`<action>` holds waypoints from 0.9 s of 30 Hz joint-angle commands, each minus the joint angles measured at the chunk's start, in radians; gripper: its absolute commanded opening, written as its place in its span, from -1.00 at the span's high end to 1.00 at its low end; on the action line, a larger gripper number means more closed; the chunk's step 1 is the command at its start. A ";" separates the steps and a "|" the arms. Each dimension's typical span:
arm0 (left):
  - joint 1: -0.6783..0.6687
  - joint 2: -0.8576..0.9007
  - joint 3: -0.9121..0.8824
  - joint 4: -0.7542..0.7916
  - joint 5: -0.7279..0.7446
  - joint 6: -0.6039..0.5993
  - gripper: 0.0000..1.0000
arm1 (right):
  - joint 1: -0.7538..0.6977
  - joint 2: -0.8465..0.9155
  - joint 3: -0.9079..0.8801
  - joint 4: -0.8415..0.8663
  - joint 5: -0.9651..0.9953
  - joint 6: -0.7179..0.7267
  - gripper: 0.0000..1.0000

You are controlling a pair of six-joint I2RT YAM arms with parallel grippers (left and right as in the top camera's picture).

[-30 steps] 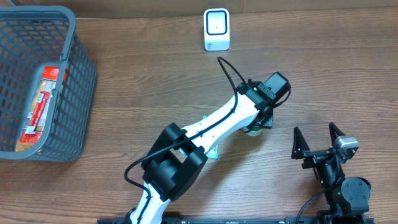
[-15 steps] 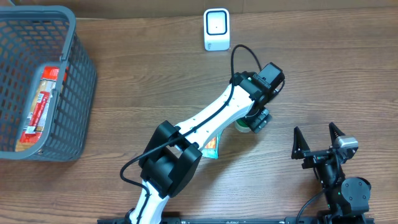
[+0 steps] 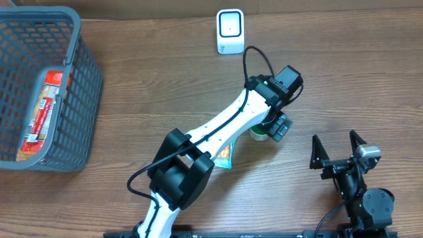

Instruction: Scan the item barcode

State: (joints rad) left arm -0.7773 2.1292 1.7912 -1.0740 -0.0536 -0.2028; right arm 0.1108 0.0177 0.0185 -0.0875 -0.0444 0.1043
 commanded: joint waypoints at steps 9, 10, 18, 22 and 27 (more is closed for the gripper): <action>-0.013 0.003 0.023 -0.029 -0.002 -0.539 -0.74 | -0.006 0.000 -0.011 0.006 0.006 -0.002 -1.00; -0.014 0.003 0.023 -0.029 -0.002 -0.539 -0.69 | -0.006 0.000 -0.011 0.006 0.006 -0.002 -1.00; -0.016 0.003 0.023 -0.029 0.003 -0.528 0.15 | -0.006 0.000 -0.011 0.006 0.006 -0.002 -1.00; -0.016 0.003 0.023 -0.021 0.001 -0.427 0.10 | -0.006 0.000 -0.011 0.006 0.006 -0.002 -1.00; -0.016 0.003 0.023 -0.013 0.002 -0.251 0.04 | -0.006 0.000 -0.011 0.006 0.006 -0.002 -1.00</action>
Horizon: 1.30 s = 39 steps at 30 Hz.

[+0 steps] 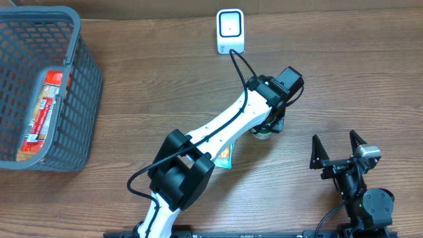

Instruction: Scan the item barcode

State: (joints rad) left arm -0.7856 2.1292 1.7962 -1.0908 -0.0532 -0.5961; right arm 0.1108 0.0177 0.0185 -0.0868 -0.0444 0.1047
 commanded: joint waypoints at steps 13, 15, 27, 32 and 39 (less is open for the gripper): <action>-0.014 0.003 0.019 0.007 0.157 0.156 -0.04 | -0.006 0.000 -0.011 0.005 0.006 -0.003 -1.00; -0.014 0.003 0.019 0.007 0.158 0.119 -0.07 | -0.006 0.000 -0.011 0.005 0.006 -0.003 -1.00; -0.029 0.003 0.019 0.024 0.158 0.031 -0.42 | -0.006 0.000 -0.011 0.005 0.006 -0.003 -1.00; -0.025 0.002 0.021 0.029 0.147 0.035 -1.00 | -0.006 0.000 -0.011 0.005 0.006 -0.003 -1.00; -0.007 0.002 0.119 -0.016 0.079 0.082 -0.99 | -0.006 0.000 -0.011 0.005 0.006 -0.003 -1.00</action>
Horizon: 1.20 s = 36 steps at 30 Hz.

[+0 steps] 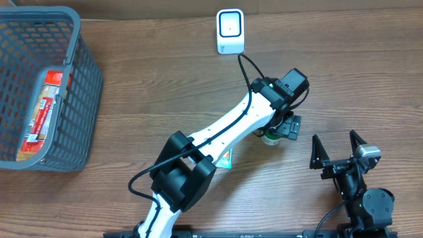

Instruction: Scan the item barcode

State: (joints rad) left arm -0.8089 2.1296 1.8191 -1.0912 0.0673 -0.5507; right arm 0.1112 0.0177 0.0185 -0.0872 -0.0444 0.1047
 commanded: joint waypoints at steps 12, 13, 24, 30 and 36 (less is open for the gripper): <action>0.140 0.002 0.361 -0.299 -0.221 0.086 -1.00 | -0.007 0.000 -0.011 0.006 0.006 -0.003 -1.00; 0.190 0.002 0.358 -0.369 -0.219 0.081 -1.00 | -0.007 0.000 -0.011 0.006 0.006 -0.003 -1.00; 0.310 0.002 0.171 -0.523 -0.184 0.080 -0.99 | -0.007 0.000 -0.011 0.006 0.006 -0.003 -1.00; 0.304 -0.042 0.035 -0.450 -0.186 0.075 -1.00 | -0.007 0.000 -0.011 0.006 0.006 -0.003 -1.00; 0.359 -0.216 -0.144 -0.270 -0.224 0.073 -0.99 | -0.007 0.000 -0.011 0.006 0.006 -0.003 -1.00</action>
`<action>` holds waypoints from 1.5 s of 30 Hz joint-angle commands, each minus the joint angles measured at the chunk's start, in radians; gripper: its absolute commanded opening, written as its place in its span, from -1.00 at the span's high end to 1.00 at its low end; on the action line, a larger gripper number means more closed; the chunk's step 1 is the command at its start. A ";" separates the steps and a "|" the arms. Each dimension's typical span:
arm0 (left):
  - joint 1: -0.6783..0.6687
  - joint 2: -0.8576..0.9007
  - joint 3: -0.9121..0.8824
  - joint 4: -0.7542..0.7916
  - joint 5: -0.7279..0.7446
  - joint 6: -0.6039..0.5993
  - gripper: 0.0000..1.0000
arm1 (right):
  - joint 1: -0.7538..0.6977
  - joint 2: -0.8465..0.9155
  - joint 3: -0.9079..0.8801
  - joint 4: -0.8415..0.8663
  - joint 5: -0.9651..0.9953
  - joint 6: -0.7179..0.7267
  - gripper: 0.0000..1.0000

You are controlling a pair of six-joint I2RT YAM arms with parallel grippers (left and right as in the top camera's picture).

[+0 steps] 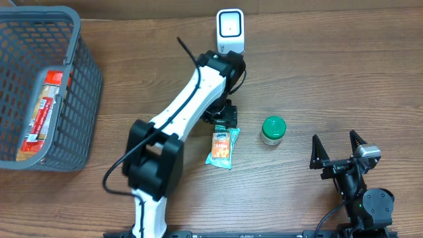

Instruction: Scan the item barcode

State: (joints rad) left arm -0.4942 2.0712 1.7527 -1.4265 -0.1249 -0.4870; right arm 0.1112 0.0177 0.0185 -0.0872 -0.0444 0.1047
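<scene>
A small teal and orange snack packet lies flat at mid-table. My left gripper hangs just beyond its far end, pointing down, and its jaws look open with nothing in them. To the right a green-lidded jar stands upright on its own. The white barcode scanner stands at the far edge, just beyond the left wrist. My right gripper rests open near the front right, away from everything.
A grey wire basket sits at the far left with a red packet inside. The left arm stretches diagonally from the front edge toward the scanner. Bare wood lies between jar and scanner.
My left gripper was down over the green-lidded jar. Now it is off the jar and to the left, by the far end of the snack packet. The jar stands free.
At first my left gripper was over the jar, which stood right beside the half-hidden snack packet. Later frames show the jar a little further right, still under the gripper. Now the jar is left there, the packet lies uncovered, and the gripper is at the packet. The right arm stayed put.
</scene>
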 commanded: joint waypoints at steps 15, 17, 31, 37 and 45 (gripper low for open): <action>0.172 -0.211 -0.495 0.418 0.206 0.118 0.91 | -0.007 0.000 -0.011 0.006 0.006 -0.003 -1.00; 0.163 -0.204 -0.501 0.436 0.277 0.152 0.91 | -0.007 0.000 -0.011 0.006 0.006 -0.003 -1.00; 0.047 -0.192 -0.554 0.592 0.302 0.072 0.86 | -0.007 0.000 -0.011 0.006 0.006 -0.003 -1.00; 0.023 -0.192 -0.552 0.600 0.298 0.077 0.83 | -0.007 0.000 -0.011 0.006 0.006 -0.003 -1.00; 0.084 -0.192 -0.361 0.407 0.129 0.156 0.60 | -0.007 0.000 -0.011 0.006 0.006 -0.003 -1.00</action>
State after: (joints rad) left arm -0.4416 1.8694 1.2804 -0.9882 0.0940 -0.3771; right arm 0.1112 0.0177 0.0185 -0.0872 -0.0444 0.1047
